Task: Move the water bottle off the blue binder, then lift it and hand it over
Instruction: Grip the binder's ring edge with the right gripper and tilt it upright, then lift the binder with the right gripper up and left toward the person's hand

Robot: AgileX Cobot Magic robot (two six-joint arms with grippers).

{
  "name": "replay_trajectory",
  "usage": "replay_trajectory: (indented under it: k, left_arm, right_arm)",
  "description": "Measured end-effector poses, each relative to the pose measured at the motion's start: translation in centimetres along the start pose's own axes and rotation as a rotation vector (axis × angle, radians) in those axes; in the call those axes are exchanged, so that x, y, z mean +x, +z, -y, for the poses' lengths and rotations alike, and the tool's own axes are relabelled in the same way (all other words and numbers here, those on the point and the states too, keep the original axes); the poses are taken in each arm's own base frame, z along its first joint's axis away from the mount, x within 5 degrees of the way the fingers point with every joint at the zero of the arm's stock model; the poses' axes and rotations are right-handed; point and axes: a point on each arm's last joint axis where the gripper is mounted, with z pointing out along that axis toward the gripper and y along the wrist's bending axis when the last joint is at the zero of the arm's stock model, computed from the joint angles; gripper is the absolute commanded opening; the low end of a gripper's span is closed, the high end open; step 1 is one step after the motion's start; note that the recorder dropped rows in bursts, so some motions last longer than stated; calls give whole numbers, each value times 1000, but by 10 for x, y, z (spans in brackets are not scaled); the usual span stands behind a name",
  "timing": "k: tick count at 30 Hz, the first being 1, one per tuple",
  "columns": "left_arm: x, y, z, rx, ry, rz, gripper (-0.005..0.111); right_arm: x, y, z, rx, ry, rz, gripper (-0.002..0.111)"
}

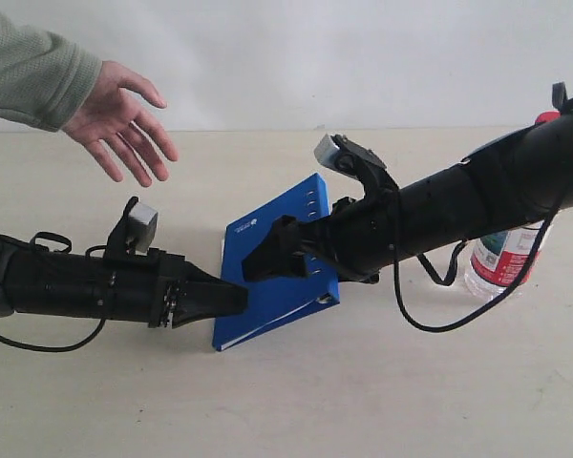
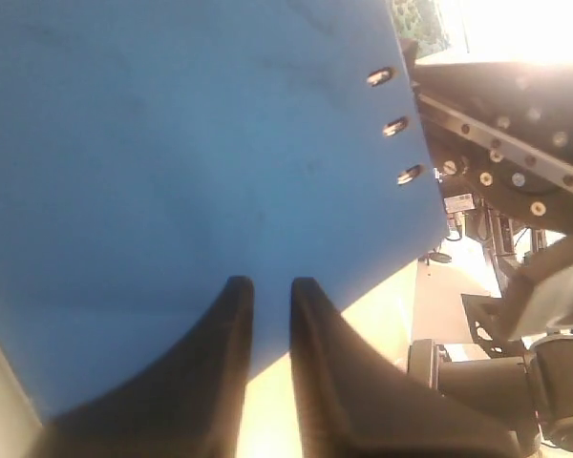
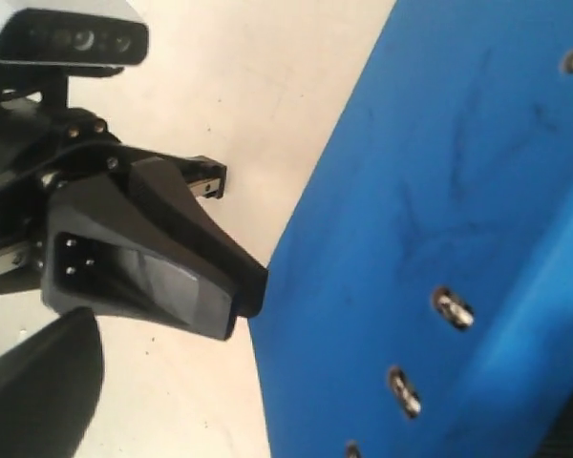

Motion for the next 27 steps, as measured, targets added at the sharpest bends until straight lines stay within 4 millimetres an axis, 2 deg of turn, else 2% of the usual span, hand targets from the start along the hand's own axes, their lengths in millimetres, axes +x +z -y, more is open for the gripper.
replay_trajectory:
  k: [4,6,8,9,10,11,21,25,27]
  left_arm:
    - [0,0,0,0,4,0,14]
    - [0,0,0,0,6,0,14]
    - [0,0,0,0,8,0,14]
    - [0,0,0,0,8,0,14]
    - [0,0,0,0,8,0,14]
    - [0,0,0,2,8,0,14]
    - [-2,-4,-1,5,4,14,14]
    - [-2,-18,-2,-19,1,50,14]
    - [0,-29,4,-31,38,72,14]
  right_arm:
    - [0,0,-2,-21,-38,0,93]
    - [0,0,-2,-21,-37,1,83]
    - [0,0,-1,-16,-34,3,47]
    - [-1,0,0,4,-21,11,34]
    - [-1,0,2,21,-14,16,5]
    - [-3,0,5,53,-8,29,0]
    - [-5,-3,1,49,-31,42,0]
    - [-12,-12,-4,97,-60,85,0]
    - [-17,-19,-6,135,-72,119,0]
